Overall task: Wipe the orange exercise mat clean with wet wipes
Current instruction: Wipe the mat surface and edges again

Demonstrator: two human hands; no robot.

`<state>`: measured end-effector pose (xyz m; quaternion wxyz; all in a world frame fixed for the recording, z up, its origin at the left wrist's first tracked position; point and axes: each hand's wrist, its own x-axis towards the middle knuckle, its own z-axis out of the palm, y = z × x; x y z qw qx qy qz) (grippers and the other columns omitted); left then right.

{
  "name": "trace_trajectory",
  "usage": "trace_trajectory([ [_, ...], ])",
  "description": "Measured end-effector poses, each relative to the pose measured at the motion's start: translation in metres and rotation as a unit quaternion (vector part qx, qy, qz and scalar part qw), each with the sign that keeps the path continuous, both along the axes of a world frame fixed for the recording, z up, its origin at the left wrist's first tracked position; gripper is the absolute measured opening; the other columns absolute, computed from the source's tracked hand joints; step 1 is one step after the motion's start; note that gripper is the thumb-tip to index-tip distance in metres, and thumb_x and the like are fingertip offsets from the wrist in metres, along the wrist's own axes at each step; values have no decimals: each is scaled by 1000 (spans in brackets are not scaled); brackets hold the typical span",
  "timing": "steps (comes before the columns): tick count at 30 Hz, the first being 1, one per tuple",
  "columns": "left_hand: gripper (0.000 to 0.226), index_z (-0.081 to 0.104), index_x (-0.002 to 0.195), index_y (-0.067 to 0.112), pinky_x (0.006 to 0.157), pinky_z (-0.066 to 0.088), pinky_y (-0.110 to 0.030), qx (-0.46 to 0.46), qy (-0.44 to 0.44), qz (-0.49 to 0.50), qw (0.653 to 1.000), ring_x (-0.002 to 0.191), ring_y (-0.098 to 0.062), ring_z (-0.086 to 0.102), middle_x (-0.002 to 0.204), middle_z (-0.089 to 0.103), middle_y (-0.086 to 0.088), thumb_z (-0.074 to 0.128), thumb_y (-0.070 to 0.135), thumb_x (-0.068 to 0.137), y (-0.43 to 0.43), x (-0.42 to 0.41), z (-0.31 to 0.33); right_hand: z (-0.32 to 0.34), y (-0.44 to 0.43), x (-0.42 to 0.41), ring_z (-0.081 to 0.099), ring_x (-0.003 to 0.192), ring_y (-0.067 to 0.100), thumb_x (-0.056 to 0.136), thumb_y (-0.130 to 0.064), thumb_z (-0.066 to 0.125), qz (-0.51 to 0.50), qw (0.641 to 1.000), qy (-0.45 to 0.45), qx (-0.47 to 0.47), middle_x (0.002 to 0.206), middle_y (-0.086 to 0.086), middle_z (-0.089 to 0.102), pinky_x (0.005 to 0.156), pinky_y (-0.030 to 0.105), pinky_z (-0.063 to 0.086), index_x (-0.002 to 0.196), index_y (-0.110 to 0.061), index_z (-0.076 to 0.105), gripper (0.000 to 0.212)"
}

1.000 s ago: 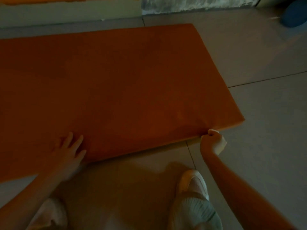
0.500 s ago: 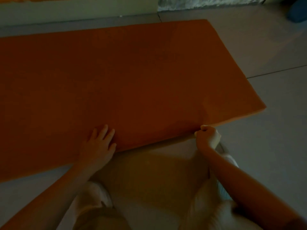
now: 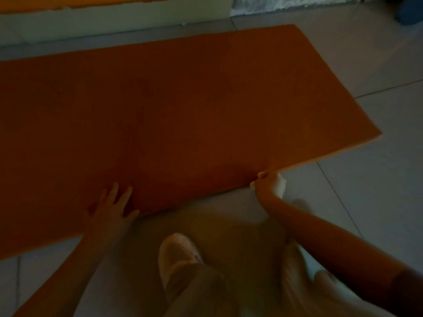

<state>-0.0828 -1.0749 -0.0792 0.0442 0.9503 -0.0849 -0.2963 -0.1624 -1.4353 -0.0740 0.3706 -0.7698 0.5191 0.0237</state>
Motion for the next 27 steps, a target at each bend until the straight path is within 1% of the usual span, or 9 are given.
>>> trace_trajectory([
  [6, 68, 10, 154, 35, 117, 16, -54, 3, -2, -4, 1000, 148, -24, -7, 162, -9, 3, 42, 54, 96, -5, 5, 6, -4, 54, 3, 57, 83, 20, 86, 3, 62, 14, 999, -21, 41, 116, 14, 65, 75, 33, 53, 111, -1, 66, 26],
  [8, 67, 8, 154, 35, 117, 15, -54, 5, -1, -11, 1000, 148, -24, -8, 161, -11, 3, 41, 52, 98, -5, 4, 6, -6, 62, 1, 55, 75, 16, 84, 4, 62, 18, 999, -33, 38, 108, 10, 66, 68, 29, 51, 90, -8, 65, 14],
  [10, 66, 7, 154, 34, 117, 15, -54, 15, 11, -20, 1000, 148, -25, -9, 161, -12, 2, 39, 50, 99, -3, 1, 7, -7, 75, 0, 45, 63, 9, 84, 8, 55, 53, 998, -36, 27, 97, 6, 61, 57, 22, 42, 72, -16, 50, 27],
  [15, 64, -2, 152, 37, 117, 15, -55, 90, 40, -21, 995, 147, -37, -5, 161, -14, -5, 36, 46, 101, 27, -7, 12, -12, 110, 1, 44, 68, 15, 86, 9, 46, 112, 992, -49, 29, 95, 11, 56, 60, 27, 38, 86, -10, 50, 19],
  [17, 67, -5, 152, 36, 116, 17, -55, 93, 36, -34, 994, 146, -39, -6, 160, -18, -6, 39, 39, 102, 33, -8, 11, -14, 116, -1, 40, 63, 11, 86, 8, 43, 127, 990, -64, 18, 92, 11, 54, 55, 21, 32, 81, -10, 47, 19],
  [21, 67, 5, 153, 36, 116, 19, -53, 54, 30, -16, 998, 145, -42, -1, 161, -10, -5, 43, 46, 99, 34, -6, 9, -14, 126, -8, 38, 62, 9, 87, 5, 41, 224, 972, -71, 2, 90, 7, 47, 53, 18, 27, 70, -20, 39, 30],
  [23, 69, 5, 153, 37, 115, 21, -52, 63, 7, -31, 997, 145, -42, 2, 162, -9, -5, 43, 49, 98, 37, -5, 5, -16, 135, -15, 50, 79, 14, 91, -2, 45, 336, 940, -66, 7, 108, 7, 51, 66, 19, 35, 90, -13, 57, 16],
  [25, 70, 2, 153, 37, 115, 20, -54, 66, 17, -27, 997, 145, -42, 1, 161, -11, -5, 43, 49, 97, 39, -4, 3, -18, 144, -19, 54, 101, 21, 94, -8, 47, 442, 896, -45, 1, 128, 5, 45, 79, 22, 41, 120, -9, 56, 28],
  [27, 70, -1, 152, 38, 116, 19, -54, 67, 34, -27, 997, 146, -42, -1, 161, -14, -4, 42, 49, 98, 38, -4, 4, -22, 146, -18, 52, 110, 24, 94, -11, 47, 499, 866, -30, -11, 134, 5, 41, 86, 27, 45, 127, -11, 52, 33],
])
